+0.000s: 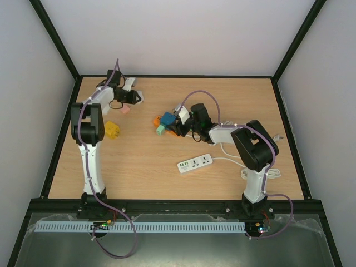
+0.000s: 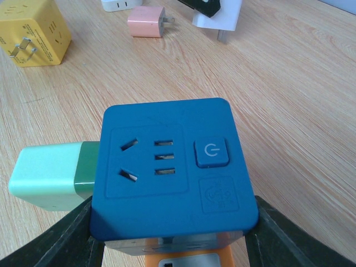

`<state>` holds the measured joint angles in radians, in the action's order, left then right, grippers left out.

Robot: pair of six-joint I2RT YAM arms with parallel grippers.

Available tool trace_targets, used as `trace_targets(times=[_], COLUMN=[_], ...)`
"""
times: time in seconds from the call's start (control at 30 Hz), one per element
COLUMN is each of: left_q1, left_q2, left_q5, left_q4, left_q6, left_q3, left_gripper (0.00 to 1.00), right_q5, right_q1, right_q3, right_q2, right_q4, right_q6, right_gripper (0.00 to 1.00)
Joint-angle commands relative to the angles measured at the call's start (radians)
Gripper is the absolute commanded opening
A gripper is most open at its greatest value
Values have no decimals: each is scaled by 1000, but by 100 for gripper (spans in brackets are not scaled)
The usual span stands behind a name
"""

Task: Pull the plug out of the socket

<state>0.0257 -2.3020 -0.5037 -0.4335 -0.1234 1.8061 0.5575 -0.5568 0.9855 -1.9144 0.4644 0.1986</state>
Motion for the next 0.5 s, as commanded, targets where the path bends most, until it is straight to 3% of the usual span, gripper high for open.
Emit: trace_targets(times=[0.0,0.3,0.47], left_q1=[-5,-25,-32], left_q2=[-36,-45,-15], left_q5=[15,51,109], left_q4=[-30,-40,-40], left_q6=[20,55,57], left_q3=[60,82,84], left_gripper=[22,54,63], right_q5=[-52,-50,-54], right_q1=[0,0,0], right_q3=[-16,-16,-18], right_q2=[-42,-38,-38], right_q4=[-99,-101,-99], right_q6=[28,29,27], right_gripper=[17,17,17])
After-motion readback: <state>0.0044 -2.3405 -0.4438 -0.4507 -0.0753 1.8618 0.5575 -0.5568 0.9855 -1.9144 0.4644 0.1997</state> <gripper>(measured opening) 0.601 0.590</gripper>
